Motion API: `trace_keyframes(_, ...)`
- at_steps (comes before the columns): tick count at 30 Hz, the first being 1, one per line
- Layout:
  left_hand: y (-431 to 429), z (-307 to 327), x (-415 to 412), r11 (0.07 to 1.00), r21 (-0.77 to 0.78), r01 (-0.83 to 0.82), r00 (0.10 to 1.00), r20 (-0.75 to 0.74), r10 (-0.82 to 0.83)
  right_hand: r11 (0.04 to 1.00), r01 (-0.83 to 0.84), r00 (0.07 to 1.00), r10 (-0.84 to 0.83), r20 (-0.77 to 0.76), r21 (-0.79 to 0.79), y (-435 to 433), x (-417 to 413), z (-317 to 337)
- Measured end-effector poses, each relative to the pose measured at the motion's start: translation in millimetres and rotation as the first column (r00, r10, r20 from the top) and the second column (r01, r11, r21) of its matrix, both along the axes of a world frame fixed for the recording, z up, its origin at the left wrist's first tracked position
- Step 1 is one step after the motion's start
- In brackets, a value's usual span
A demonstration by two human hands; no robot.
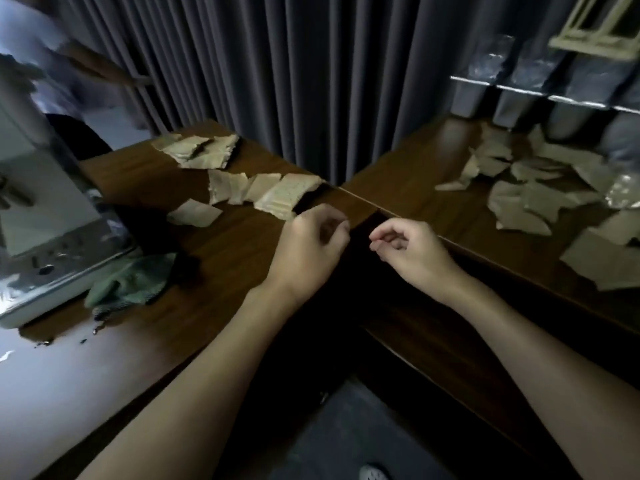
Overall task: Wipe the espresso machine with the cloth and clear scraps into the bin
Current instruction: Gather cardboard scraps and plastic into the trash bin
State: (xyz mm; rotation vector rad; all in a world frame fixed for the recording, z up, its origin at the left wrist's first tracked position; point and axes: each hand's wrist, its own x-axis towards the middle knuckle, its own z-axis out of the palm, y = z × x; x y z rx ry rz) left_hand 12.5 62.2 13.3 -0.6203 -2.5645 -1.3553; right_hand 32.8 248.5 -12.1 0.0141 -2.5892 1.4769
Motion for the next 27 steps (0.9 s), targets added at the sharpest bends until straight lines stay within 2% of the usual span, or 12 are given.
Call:
trace_keyframes(5, 19, -55, 32, 0.981, 0.002, 0.194, 0.977, 0.094, -0.193, 1.000, 0.021, 0.989, -0.023, 0.146, 0.017, 12, 41, -48)
trace_keyframes(10, 22, -161, 46, 0.990, 0.018, 0.138, 0.929, 0.344, -0.136, 0.999, 0.032, 0.970, -0.023, 0.241, -0.035, 12, 54, -124)
trace_keyframes(14, 18, -277, 45, 0.996, 0.029, -0.087, 0.829, 0.557, 0.056, 0.997, 0.031, 0.943, -0.006, 0.334, -0.068, 11, 49, -210)
trace_keyframes(17, 12, -376, 43, 0.946, 0.038, -0.323, 0.710, 0.670, 0.216, 0.995, 0.026, 0.912, 0.018, 0.409, -0.100, 9, 43, -281)
trace_keyframes(21, 9, -498, 45, 0.764, 0.089, -0.639, 0.533, 0.768, 0.356, 0.992, 0.030, 0.878, 0.033, 0.477, -0.123, 2, 30, -384)
trace_keyframes(25, 7, -595, 47, 0.605, 0.079, -0.792, 0.377, 0.843, 0.384, 0.989, 0.063, 0.851, 0.016, 0.526, -0.133, -4, 20, -477)
trace_keyframes(27, 1, -632, 43, 0.562, 0.043, -0.826, 0.332, 0.843, 0.424, 0.989, 0.063, 0.850, 0.017, 0.527, -0.134, -8, 16, -514)
